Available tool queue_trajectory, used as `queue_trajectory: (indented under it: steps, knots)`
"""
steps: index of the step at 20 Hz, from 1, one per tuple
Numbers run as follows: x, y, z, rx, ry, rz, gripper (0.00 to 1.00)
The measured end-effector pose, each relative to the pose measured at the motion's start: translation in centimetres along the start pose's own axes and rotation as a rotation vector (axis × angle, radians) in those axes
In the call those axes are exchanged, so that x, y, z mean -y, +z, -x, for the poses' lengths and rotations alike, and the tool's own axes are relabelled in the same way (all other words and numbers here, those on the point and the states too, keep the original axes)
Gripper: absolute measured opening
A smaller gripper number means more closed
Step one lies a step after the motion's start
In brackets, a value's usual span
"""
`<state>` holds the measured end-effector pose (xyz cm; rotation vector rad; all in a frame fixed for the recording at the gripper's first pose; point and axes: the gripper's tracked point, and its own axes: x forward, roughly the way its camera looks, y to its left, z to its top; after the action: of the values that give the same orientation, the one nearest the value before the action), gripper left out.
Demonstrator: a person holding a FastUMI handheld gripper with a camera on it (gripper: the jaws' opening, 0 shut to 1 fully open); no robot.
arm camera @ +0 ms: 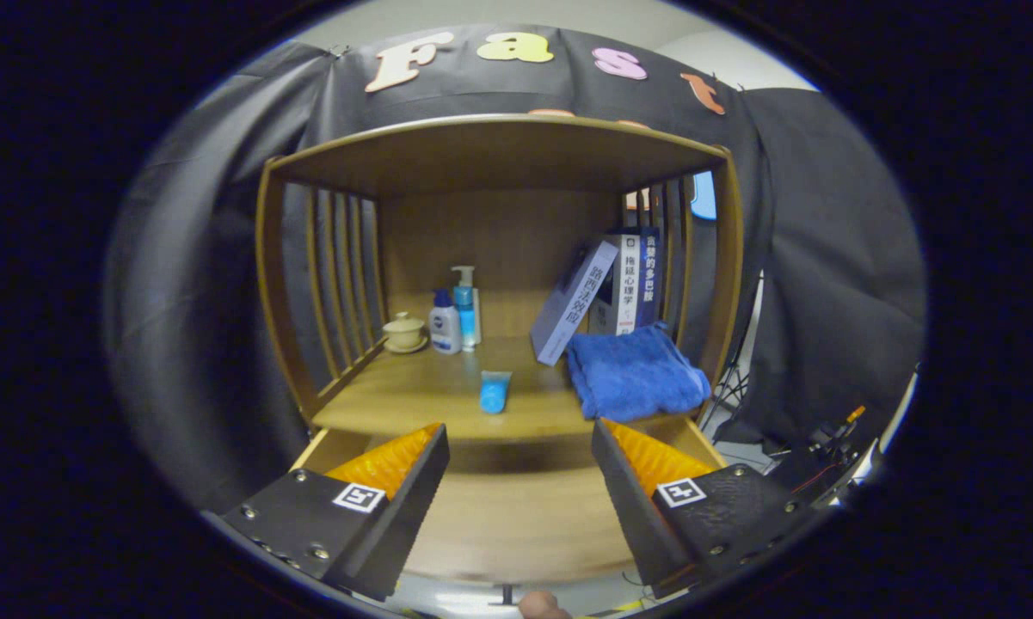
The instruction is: Pull open the drawer, take out the items inside it, and place them on the countertop above the cabinet.
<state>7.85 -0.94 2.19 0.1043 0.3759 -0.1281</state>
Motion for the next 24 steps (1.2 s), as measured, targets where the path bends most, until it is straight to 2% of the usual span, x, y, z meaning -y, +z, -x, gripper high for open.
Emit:
queue_trajectory:
  steps: [4, 8, 13, 19, 24]
  knots:
    - [-0.4, -3.3, 5.5, 0.004, 0.017, 0.007, 0.99]
    - [0.1, -6.7, 8.0, 0.010, 0.019, -0.011, 0.99]
    - [2.0, -10.9, 8.7, 0.009, -0.053, -0.067, 0.99]
    - [0.0, -14.5, 9.1, 0.131, -0.027, 0.046, 0.99]
    - [-1.4, -14.3, 9.0, 0.237, -0.006, 0.025, 0.99]
